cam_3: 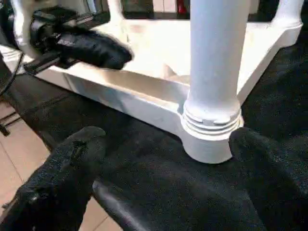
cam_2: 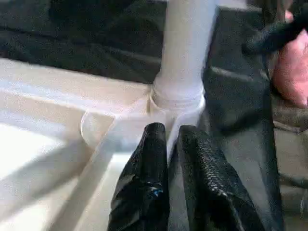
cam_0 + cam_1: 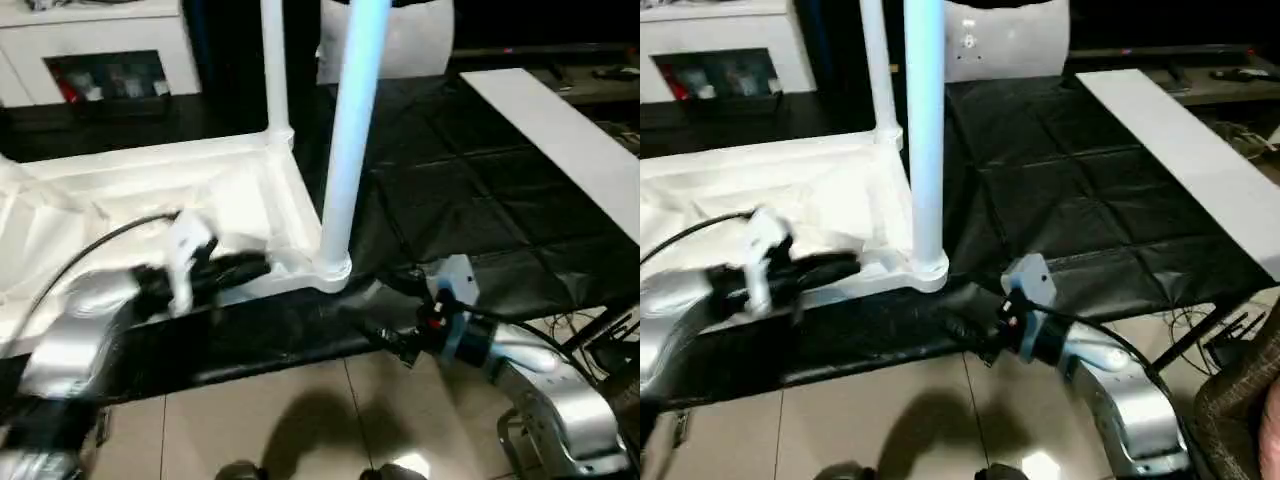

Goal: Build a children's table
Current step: Rotate leg to tighten

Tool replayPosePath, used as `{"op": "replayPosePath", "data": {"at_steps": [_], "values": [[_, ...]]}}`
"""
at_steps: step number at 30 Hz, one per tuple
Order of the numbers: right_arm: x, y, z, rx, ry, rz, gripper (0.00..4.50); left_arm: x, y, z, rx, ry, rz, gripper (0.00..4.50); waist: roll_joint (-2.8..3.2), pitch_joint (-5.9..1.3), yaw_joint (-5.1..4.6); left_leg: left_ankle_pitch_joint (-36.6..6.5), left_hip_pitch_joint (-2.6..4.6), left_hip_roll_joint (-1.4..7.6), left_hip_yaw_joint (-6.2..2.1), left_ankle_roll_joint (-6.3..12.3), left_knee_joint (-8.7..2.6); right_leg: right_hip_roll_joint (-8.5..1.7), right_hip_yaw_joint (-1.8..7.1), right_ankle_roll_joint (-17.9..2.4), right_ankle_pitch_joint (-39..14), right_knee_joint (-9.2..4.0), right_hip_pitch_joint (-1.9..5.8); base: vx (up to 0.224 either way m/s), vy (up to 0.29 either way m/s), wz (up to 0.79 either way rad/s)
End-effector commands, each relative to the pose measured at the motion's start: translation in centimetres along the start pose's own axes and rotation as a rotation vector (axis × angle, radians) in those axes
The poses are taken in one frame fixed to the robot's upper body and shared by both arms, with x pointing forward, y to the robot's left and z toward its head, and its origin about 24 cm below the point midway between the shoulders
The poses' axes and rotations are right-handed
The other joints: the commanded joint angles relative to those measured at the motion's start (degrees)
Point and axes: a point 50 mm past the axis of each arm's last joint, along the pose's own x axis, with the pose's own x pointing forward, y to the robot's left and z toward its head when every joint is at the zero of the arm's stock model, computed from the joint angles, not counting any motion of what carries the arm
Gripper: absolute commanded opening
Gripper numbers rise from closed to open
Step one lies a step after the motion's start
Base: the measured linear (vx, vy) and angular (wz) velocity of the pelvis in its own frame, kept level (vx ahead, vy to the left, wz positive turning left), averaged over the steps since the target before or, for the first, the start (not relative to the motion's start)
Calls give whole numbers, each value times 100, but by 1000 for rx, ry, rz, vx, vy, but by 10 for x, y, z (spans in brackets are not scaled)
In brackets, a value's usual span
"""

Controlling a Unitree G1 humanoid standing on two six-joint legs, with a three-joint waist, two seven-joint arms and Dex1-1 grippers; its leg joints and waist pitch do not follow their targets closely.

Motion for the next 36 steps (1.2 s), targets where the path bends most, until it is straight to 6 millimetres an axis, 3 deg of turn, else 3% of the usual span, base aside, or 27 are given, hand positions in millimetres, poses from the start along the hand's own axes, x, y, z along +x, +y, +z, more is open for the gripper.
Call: {"op": "replayPosePath", "data": {"at_steps": [1,3,5,6,7,9,14,18,21,23,24,26,28,31,33,34,36], "values": [[-2,2,4,-2,-5,0,450,8,-20,-11,-47,107,-130,60,35,-380,13,-949,13,274,-11,263,-453,-338,309,-1073,-1340,-465,296,0,0,0],[-1,3,3,-9,3,8,450,10,-24,-18,-82,168,-157,60,50,-365,9,-1175,47,262,-8,187,-465,-329,315,-989,-1643,-513,273,0,0,0],[-1,4,4,-14,9,18,450,10,-22,-25,-69,235,-142,60,72,-378,28,-1240,73,260,-13,131,-460,-327,334,-983,-1560,-510,263,0,0,0],[0,5,4,-18,12,27,450,9,-11,-32,-41,313,-55,60,69,-361,16,-1317,49,249,-22,116,-480,-307,323,-919,-1605,-532,280,0,0,0],[0,6,5,-19,13,30,450,9,-6,-34,-33,335,-14,60,110,-360,11,-1406,55,244,-29,92,-480,-297,319,-878,-1664,-529,276,0,0,0],[1,7,6,-27,16,31,450,5,12,-36,-10,388,149,60,86,-378,4,-1428,48,213,-44,32,-464,-304,308,-753,-1790,-556,309,0,0,0],[1,7,5,-24,12,3,450,-1,39,-28,48,399,394,60,129,-387,-6,-1499,33,207,-60,-2,-456,-309,296,-791,-1908,-574,306,0,0,0],[2,4,3,-27,22,-36,450,1,53,-22,112,357,525,60,107,-398,-7,-1400,27,198,-61,19,-437,-292,284,-745,-1879,-589,309,0,0,0],[5,4,1,-22,22,-68,450,1,59,-23,174,348,608,60,119,-423,6,-1283,14,216,-74,13,-438,-293,284,-800,-1549,-547,321,0,0,0],[5,6,1,-17,17,-70,450,1,56,-22,163,320,614,60,122,-445,5,-1186,22,230,-74,14,-432,-301,291,-901,-1228,-501,324,0,0,0],[5,8,1,-8,8,-100,450,5,43,-16,79,179,580,60,171,-464,15,-1057,22,245,-73,16,-414,-323,298,-1027,-943,-463,330,0,0,0],[4,8,1,0,4,-115,450,6,37,-13,48,123,570,60,142,-491,15,-740,5,266,-55,84,-388,-313,294,-1295,-243,-406,335,0,0,0],[4,5,-1,35,-1,-219,450,9,15,-11,-48,-13,578,60,155,-510,6,-577,-27,264,-48,179,-371,-316,290,-1420,141,-360,354,0,0,0],[3,1,-4,46,24,-367,450,10,-11,-7,-158,-146,701,60,139,-442,-11,-936,-51,251,-13,207,-398,-305,272,-1332,-648,-479,330,0,0,0],[3,1,-5,52,33,-403,450,11,-24,-4,-169,-192,732,60,105,-399,-12,-1335,-43,228,-14,157,-419,-285,273,-938,-1662,-582,308,0,0,0],[4,1,-5,57,24,-411,450,12,-32,-2,-188,-211,728,60,119,-396,-8,-1412,-34,227,-21,132,-420,-291,273,-843,-1875,-595,300,0,0,0],[5,1,-4,71,-1,-418,450,14,-43,0,-213,-241,724,60,77,-380,-8,-1560,-25,230,-29,90,-430,-291,275,-515,-2441,-656,256,0,0,0]]}}
